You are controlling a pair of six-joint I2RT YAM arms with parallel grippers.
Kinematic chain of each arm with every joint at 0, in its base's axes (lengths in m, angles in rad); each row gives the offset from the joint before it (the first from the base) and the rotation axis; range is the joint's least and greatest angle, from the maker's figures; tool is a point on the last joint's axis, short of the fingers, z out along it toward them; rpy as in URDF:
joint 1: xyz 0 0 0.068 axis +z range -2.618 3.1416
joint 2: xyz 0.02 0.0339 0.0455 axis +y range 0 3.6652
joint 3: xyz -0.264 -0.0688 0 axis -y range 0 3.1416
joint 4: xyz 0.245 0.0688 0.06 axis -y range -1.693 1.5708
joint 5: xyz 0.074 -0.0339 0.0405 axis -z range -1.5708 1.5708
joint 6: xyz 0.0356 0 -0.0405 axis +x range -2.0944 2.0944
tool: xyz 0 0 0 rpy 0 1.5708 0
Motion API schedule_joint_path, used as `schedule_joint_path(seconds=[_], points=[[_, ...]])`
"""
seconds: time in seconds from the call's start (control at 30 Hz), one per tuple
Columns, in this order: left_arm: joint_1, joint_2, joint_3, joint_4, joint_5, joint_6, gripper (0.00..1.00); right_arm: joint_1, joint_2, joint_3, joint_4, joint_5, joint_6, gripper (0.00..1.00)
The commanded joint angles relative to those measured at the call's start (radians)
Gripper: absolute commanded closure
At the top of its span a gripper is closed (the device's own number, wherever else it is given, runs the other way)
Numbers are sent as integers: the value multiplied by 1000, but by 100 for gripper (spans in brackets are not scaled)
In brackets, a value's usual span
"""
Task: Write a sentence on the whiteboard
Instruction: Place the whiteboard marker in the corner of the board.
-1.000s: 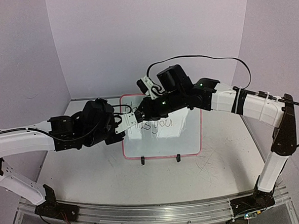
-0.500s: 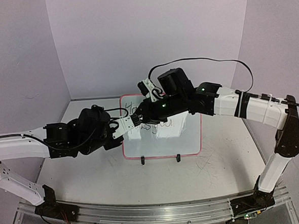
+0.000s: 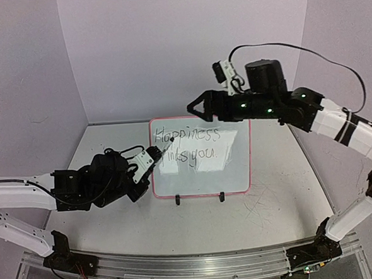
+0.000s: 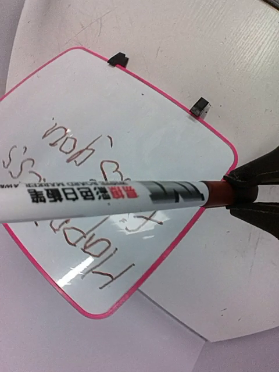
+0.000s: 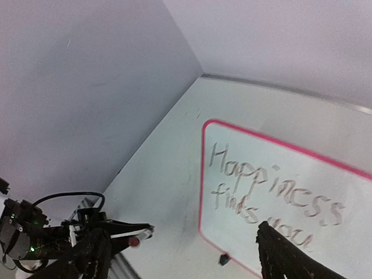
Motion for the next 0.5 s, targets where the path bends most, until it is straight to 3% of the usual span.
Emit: schedule_joint_path(seconds=[0.0, 0.1, 0.2, 0.33, 0.47], points=[[61, -45, 17, -60, -109, -437, 100, -27, -204, -43, 20, 287, -117, 6], [120, -45, 22, -234, -198, -787, 100, -28, -285, -76, 23, 469, -187, 2], [198, -31, -26, -380, -133, -1129, 100, -27, -337, -112, 42, 558, -256, 2], [250, 45, -77, -416, -58, -1250, 100, -27, -386, -157, 83, 605, -308, 2], [251, 135, -83, -416, -52, -1281, 100, -28, -425, -186, 105, 632, -336, 2]])
